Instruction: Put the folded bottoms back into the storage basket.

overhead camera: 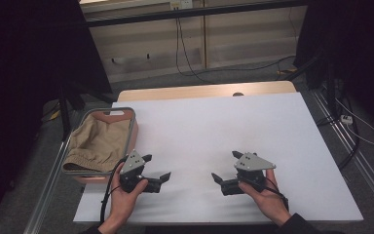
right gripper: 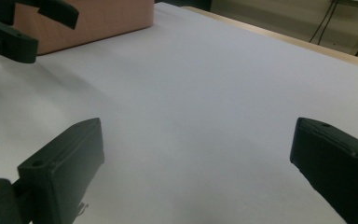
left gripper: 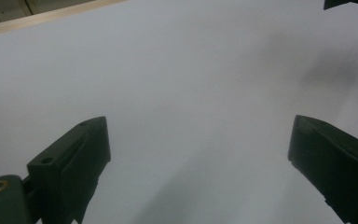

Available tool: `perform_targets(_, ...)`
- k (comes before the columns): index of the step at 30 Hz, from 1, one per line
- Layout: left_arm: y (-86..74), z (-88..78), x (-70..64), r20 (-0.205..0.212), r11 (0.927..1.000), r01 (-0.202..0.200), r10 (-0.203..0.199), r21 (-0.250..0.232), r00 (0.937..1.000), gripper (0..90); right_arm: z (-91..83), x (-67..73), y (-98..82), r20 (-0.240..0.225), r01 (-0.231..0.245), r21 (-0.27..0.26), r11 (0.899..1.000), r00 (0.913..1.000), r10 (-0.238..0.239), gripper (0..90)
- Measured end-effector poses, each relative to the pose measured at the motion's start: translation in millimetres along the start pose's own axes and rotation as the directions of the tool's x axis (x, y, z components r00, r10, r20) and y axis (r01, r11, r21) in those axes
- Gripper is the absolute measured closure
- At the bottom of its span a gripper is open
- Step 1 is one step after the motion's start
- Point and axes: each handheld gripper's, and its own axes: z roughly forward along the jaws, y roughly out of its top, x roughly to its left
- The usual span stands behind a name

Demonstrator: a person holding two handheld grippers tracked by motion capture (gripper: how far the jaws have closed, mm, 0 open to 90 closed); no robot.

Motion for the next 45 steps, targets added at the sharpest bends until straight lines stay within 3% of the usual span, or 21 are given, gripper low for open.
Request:
perform_targets(13, -5.5, 5.2, -0.8, 0.013, 1.0000, -0.010, 0.010, 0.000, 0.9999, 5.5, -30.4, -14.8, -10.2, 0.097, -0.048, -0.017, 0.999, 0.9941, 0.050, 2.7)
perform_targets(20, -8.0, -1.7, -0.6, 0.019, 0.9997, 0.014, -0.013, -0.022, 0.9997, 5.4, -45.4, -22.8, -21.1, 0.146, -0.064, -0.010, 0.998, 0.9872, 0.065, 2.8)
perform_targets(30, -11.3, -5.7, 1.4, 0.001, 0.9998, 0.010, -0.010, -0.015, 1.0000, 5.4, -72.4, -37.6, -31.3, 0.248, -0.075, -0.030, 0.997, 0.9655, 0.080, 3.2)
perform_targets(39, -13.1, -6.5, -1.1, -0.005, 0.9999, 0.009, -0.009, -0.012, 0.9999, 5.4, -84.8, -45.6, -45.0, 0.276, -0.109, -0.033, 0.993, 0.9545, 0.114, 3.0)
perform_targets(40, -13.8, -6.7, -1.4, -0.008, 1.0000, 0.004, -0.004, -0.008, 1.0000, 5.4, -87.3, -46.3, -48.7, 0.284, -0.127, -0.039, 0.991, 0.9496, 0.133, 3.0)
perform_targets(45, -18.5, -12.0, -2.8, -0.020, 0.9998, 0.014, -0.014, -0.012, 0.9997, 5.4, -91.8, -44.5, -55.1, 0.300, -0.129, -0.058, 0.990, 0.9434, 0.141, 3.0)
